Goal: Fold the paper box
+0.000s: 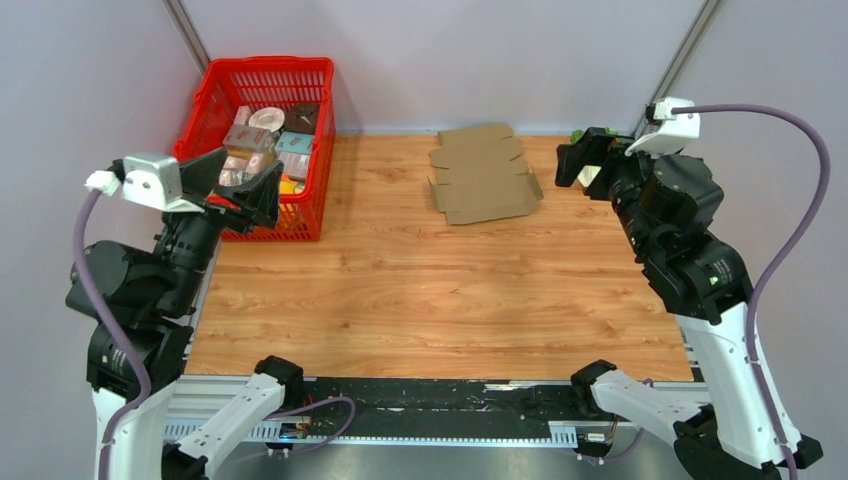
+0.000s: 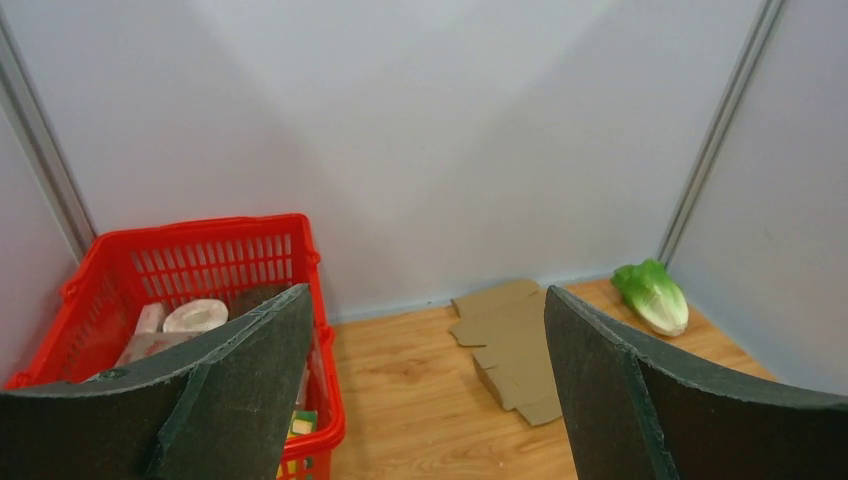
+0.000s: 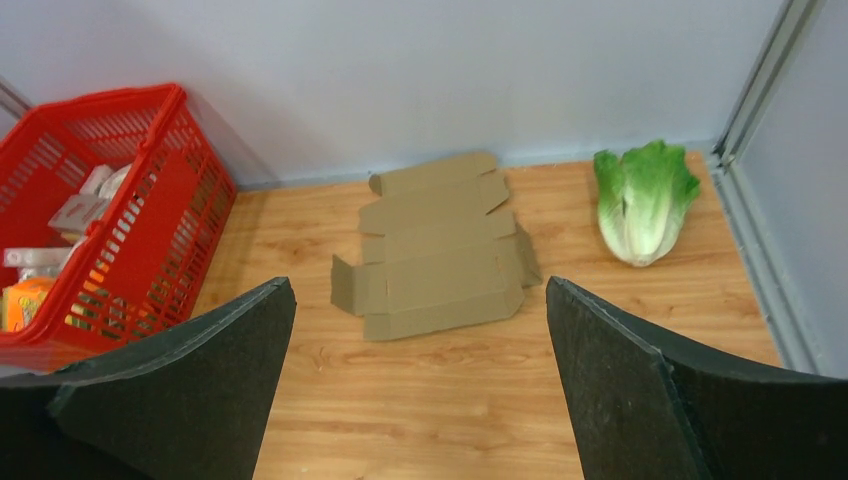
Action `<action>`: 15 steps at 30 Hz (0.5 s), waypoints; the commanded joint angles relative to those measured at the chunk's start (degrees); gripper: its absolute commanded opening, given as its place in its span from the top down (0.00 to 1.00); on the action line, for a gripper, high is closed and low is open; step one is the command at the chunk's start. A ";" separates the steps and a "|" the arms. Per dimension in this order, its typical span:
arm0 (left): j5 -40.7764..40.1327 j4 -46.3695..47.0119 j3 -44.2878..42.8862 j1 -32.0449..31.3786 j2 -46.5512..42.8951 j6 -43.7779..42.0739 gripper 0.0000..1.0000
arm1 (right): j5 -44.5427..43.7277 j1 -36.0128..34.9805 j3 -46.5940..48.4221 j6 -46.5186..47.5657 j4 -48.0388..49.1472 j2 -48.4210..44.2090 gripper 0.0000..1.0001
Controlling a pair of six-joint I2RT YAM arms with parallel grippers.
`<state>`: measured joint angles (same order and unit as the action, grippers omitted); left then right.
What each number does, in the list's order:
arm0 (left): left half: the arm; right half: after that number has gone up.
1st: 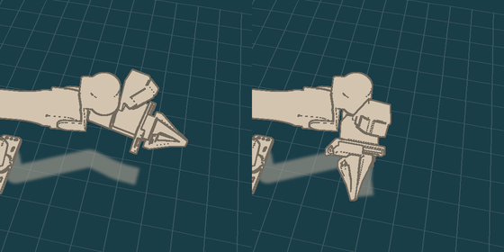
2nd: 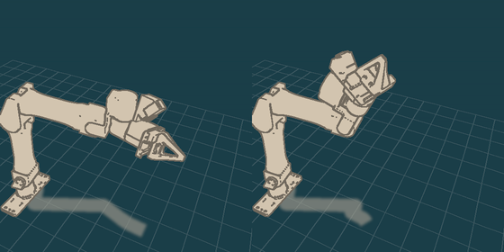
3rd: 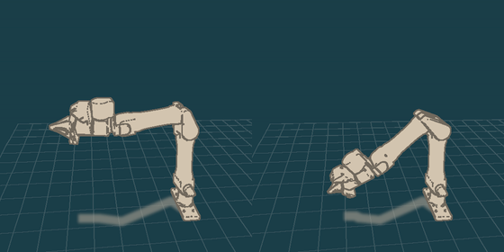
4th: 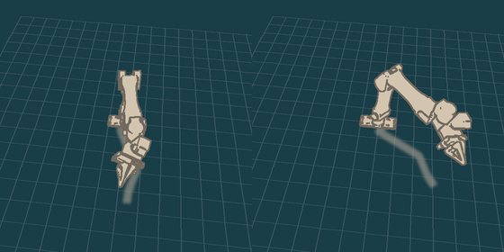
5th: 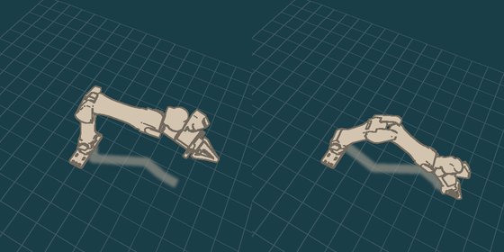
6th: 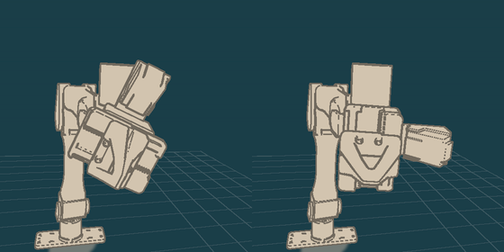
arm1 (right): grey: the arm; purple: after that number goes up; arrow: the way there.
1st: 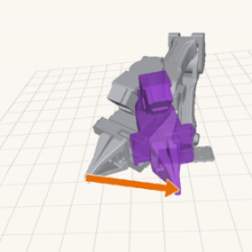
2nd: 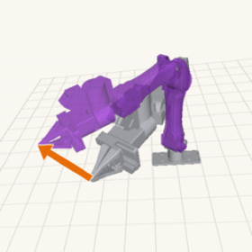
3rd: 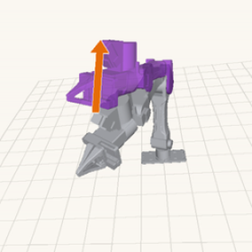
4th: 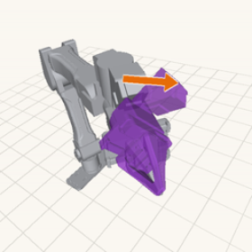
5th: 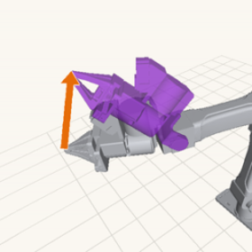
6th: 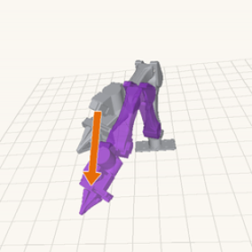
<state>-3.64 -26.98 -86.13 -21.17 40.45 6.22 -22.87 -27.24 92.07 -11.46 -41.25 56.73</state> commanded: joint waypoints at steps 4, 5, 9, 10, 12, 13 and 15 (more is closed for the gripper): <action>3.38 0.08 7.45 0.43 2.97 -3.41 0.07 | 11.18 2.90 -11.90 -12.34 3.20 2.06 0.00; 3.38 1.22 8.68 0.34 2.88 -3.06 0.07 | 12.75 3.25 -14.18 -13.22 3.29 3.37 0.00; 6.62 6.41 17.54 0.25 0.87 -0.16 0.07 | 19.34 5.18 -18.23 -17.62 4.15 10.76 0.00; 6.71 7.37 19.14 0.25 0.60 0.37 0.08 | 21.88 5.88 -19.46 -20.15 5.47 13.21 0.00; 7.24 10.10 23.08 0.25 -0.01 1.25 0.08 | 31.72 9.30 -25.17 -24.37 12.66 15.07 0.00; 7.42 10.72 24.07 0.25 -0.02 1.60 0.09 | 34.27 10.45 -27.36 -29.09 15.21 16.56 0.00; 7.50 11.34 25.82 0.25 1.21 2.13 0.09 | 40.44 13.44 -33.41 -32.81 24.35 18.32 0.00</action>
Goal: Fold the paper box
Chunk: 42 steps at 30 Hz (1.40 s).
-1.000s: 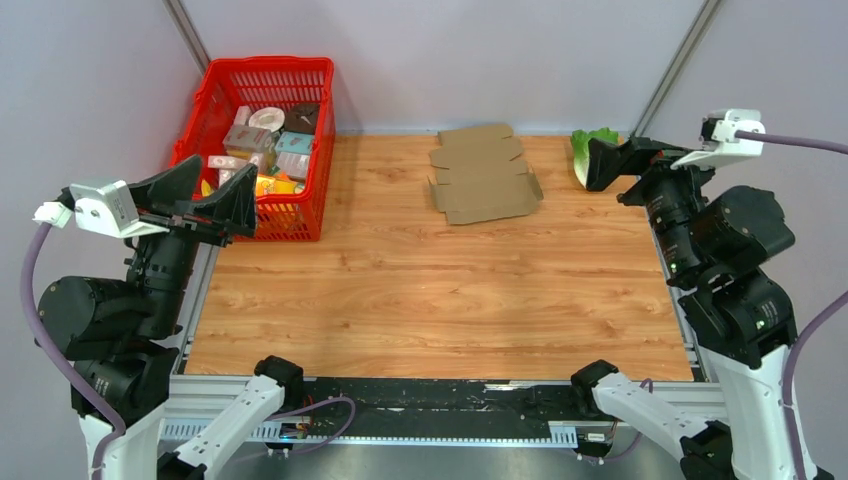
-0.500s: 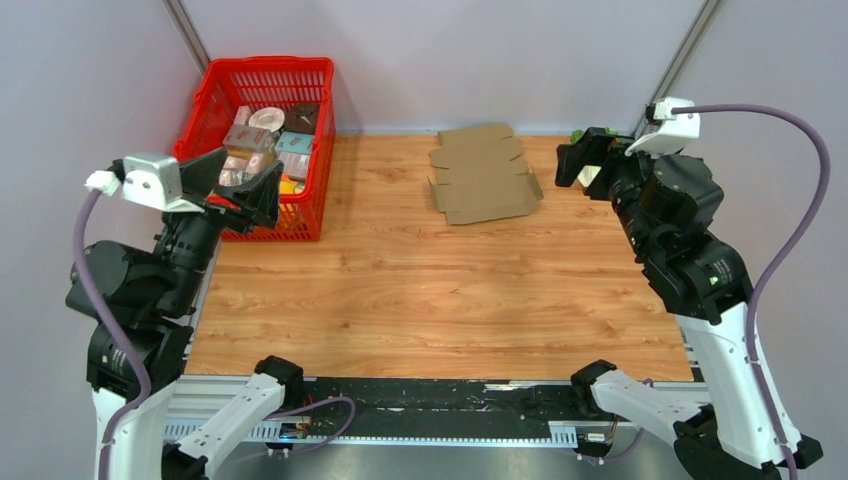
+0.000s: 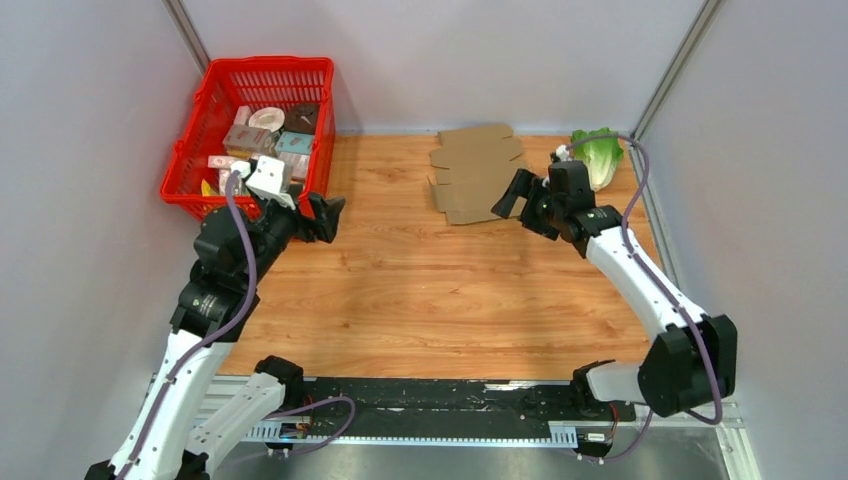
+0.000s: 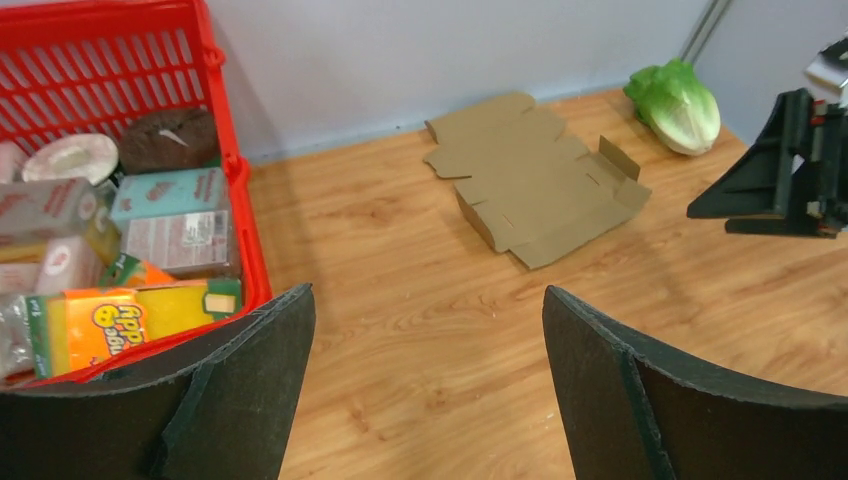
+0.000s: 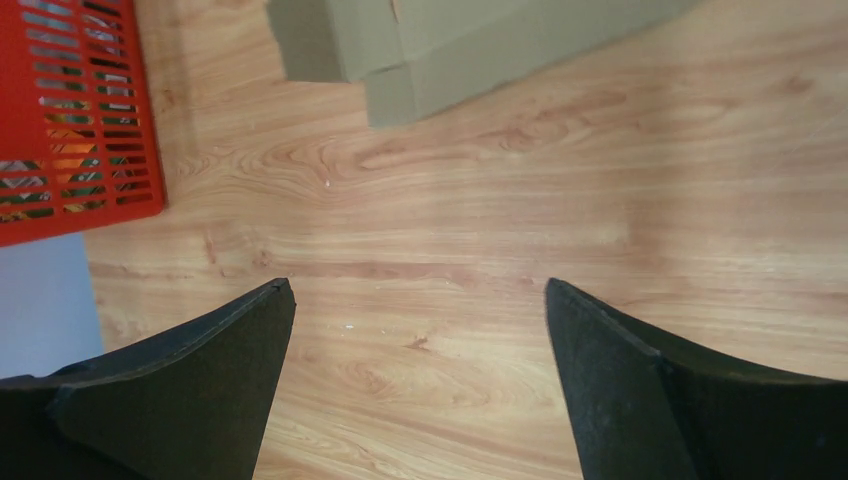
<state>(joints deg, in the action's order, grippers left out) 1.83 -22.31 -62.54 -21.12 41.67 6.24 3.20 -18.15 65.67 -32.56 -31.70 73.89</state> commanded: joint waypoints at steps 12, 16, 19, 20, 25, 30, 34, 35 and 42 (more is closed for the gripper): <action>15.66 11.14 6.29 4.86 6.58 7.21 0.23 | 11.74 7.87 -7.84 -25.70 36.52 23.84 0.07; 16.11 10.27 6.20 4.95 6.58 6.07 0.23 | 9.72 7.87 -7.48 -29.14 40.48 28.23 0.12; 15.75 10.61 6.56 4.95 6.14 5.71 0.24 | 7.44 7.87 -6.26 -29.85 41.19 30.96 0.16; 15.75 10.53 6.47 4.95 6.32 5.71 0.24 | 7.35 7.78 -5.99 -30.02 41.20 31.75 0.18; 16.10 10.53 6.47 4.95 7.02 5.54 0.25 | 5.16 7.96 -5.46 -33.97 42.33 36.23 0.31; 16.28 10.70 6.82 4.95 6.67 5.27 0.25 | 3.83 7.96 -8.70 -37.66 48.64 37.64 0.48; 15.93 10.62 6.82 4.95 6.41 5.27 0.25 | 1.73 7.87 -11.79 -41.27 52.97 37.99 0.65; 15.67 10.70 6.82 4.95 6.49 5.71 0.25 | 1.28 7.87 -12.23 -42.14 53.67 38.26 0.67; 16.90 -1.66 -5.90 4.95 9.39 10.19 0.25 | 1.98 8.40 -11.62 -42.68 57.80 42.21 0.91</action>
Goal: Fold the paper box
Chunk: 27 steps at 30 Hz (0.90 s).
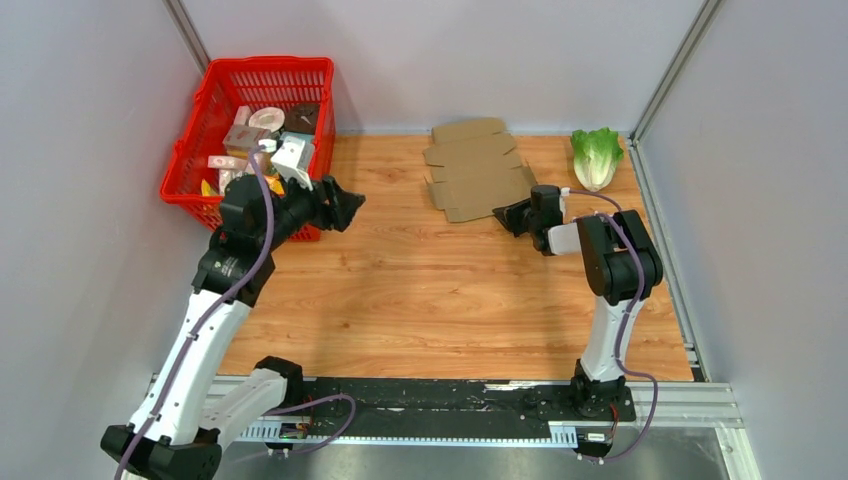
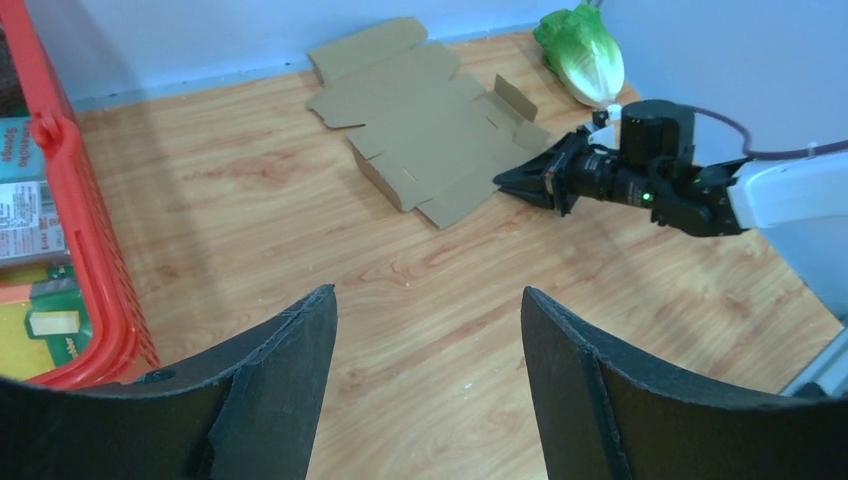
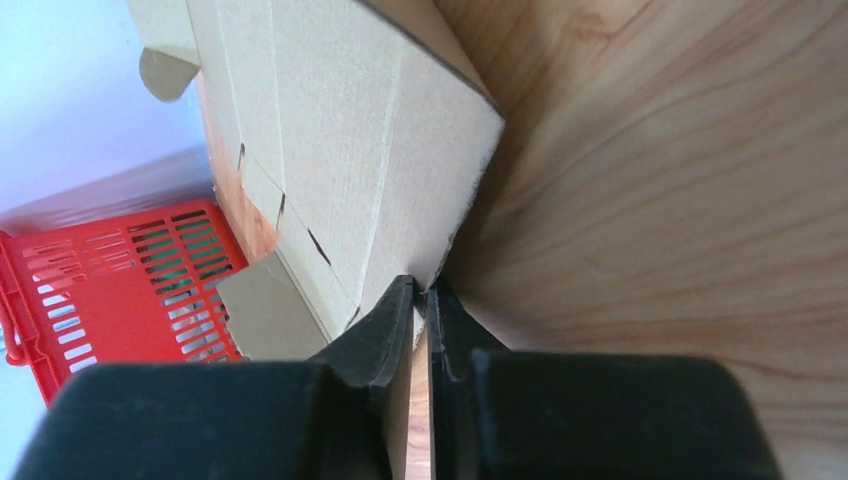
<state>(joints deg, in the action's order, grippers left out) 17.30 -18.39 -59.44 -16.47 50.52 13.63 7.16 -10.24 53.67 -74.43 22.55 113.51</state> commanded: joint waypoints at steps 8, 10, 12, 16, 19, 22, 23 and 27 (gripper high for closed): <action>-7.78 -30.81 -33.69 0.30 -3.75 -3.07 0.20 | -0.13 0.57 -0.76 2.79 3.65 -2.68 1.00; -11.91 -35.21 -36.00 0.30 -6.47 -6.05 0.17 | 0.22 0.66 -0.58 5.68 1.63 -4.08 1.00; -13.78 -36.97 -36.19 0.30 -7.89 -7.82 0.14 | 0.40 0.66 -0.15 8.06 -0.64 -6.10 1.00; -12.31 -36.19 -34.52 0.30 -8.17 -7.22 0.13 | 1.71 0.57 0.99 14.30 -5.40 -10.15 1.00; -7.74 -33.30 -31.37 0.30 -6.41 -5.37 0.13 | 2.25 0.05 2.57 21.85 -11.81 -14.36 1.00; -4.48 -28.29 -27.42 0.30 -4.30 -4.23 0.14 | 1.72 -1.36 4.15 30.29 -18.57 -19.55 1.00; -4.03 -26.19 -26.53 0.30 -3.60 -4.05 0.14 | 1.72 -1.71 4.86 32.23 -20.24 -20.52 1.00; -1.75 -21.17 -22.92 0.30 0.18 -4.22 0.16 | 1.01 -4.43 8.81 41.27 -32.27 -24.30 1.00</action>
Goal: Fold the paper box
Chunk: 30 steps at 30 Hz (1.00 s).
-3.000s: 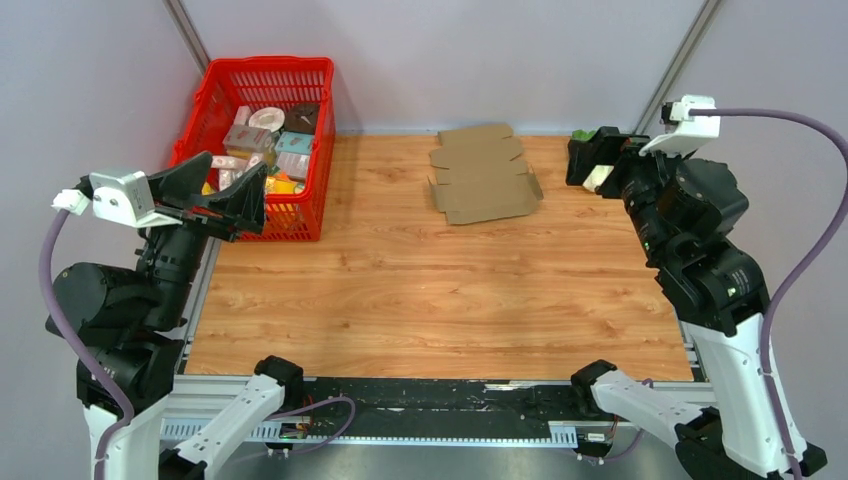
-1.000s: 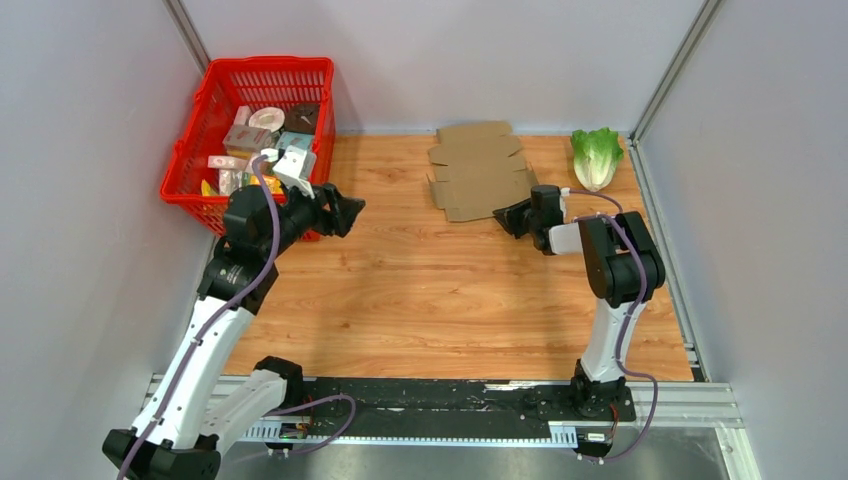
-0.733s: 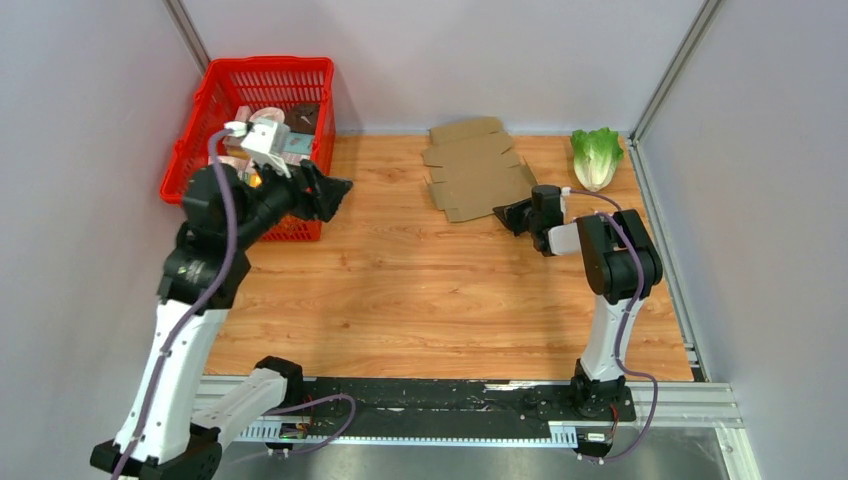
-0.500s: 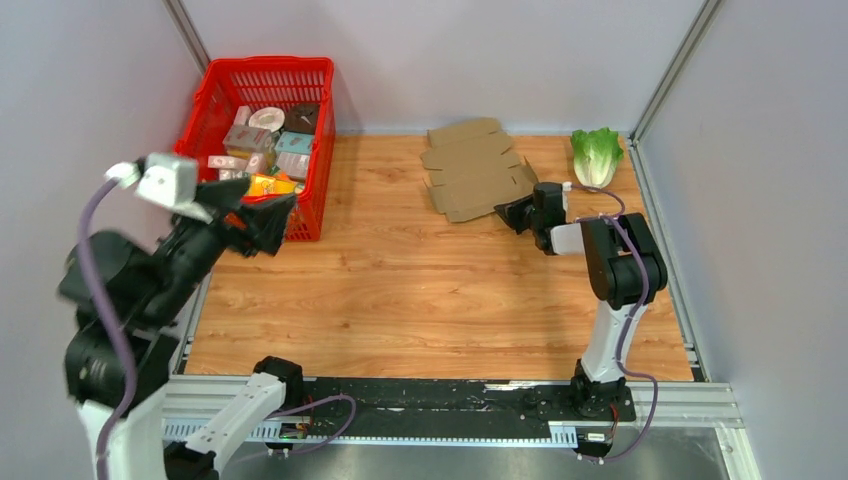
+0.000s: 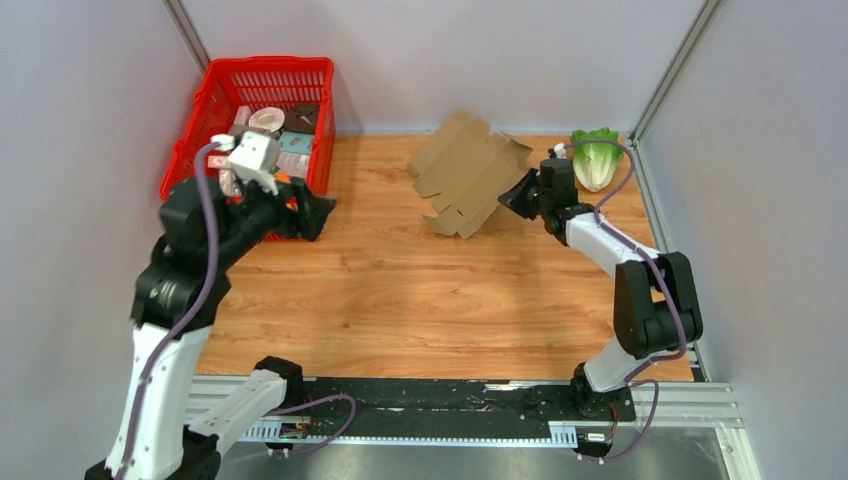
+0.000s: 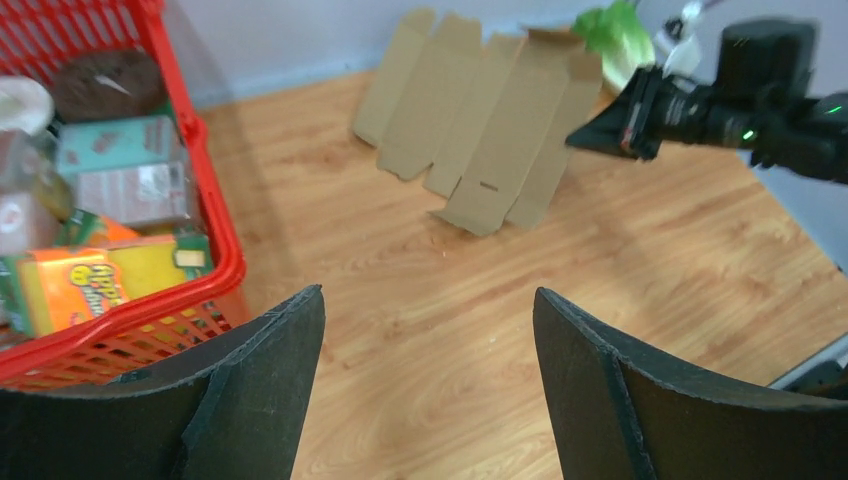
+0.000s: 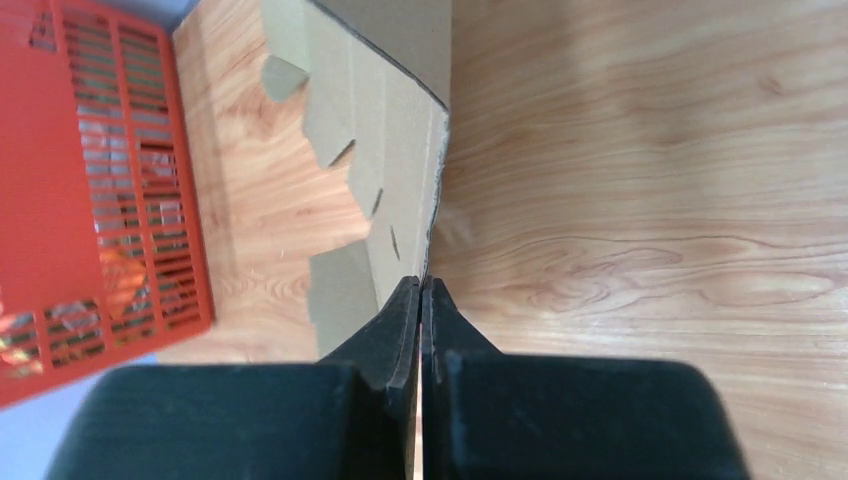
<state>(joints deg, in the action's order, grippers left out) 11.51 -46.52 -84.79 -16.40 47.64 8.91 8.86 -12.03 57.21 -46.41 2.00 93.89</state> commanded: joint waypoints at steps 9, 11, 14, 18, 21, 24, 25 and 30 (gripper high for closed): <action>7.38 14.87 6.57 0.23 8.96 -2.32 0.22 | -3.33 -9.75 15.81 24.95 -29.06 -12.85 1.00; 11.59 19.94 7.88 0.23 8.97 -1.18 0.22 | -1.84 -10.81 17.84 29.26 -32.21 -13.90 1.00; 19.50 26.72 9.91 0.23 9.93 -0.03 0.22 | 7.11 -11.52 21.35 36.10 -35.64 -14.17 1.00; 25.67 27.28 8.07 -1.51 14.05 -3.00 0.23 | 13.01 -12.66 27.51 40.26 -42.24 -12.68 1.00; 19.11 24.99 7.80 -5.29 16.26 -12.05 0.24 | 18.99 -12.93 30.94 40.26 -45.23 -10.93 1.00; 8.91 29.98 13.13 -9.25 14.86 -16.37 0.24 | 22.25 -13.71 34.89 40.09 -49.19 -8.56 1.00; 7.75 32.09 14.56 -9.78 14.33 -16.55 0.23 | 22.34 -14.07 35.77 40.00 -50.07 -7.85 1.00; -0.60 37.47 16.33 -13.56 14.84 -22.96 0.19 | 24.18 -16.53 38.24 40.61 -53.41 -6.00 1.00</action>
<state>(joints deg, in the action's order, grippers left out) 18.90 -16.71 -67.66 -27.68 62.85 -5.43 28.80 -26.74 92.49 -7.46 -46.98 86.70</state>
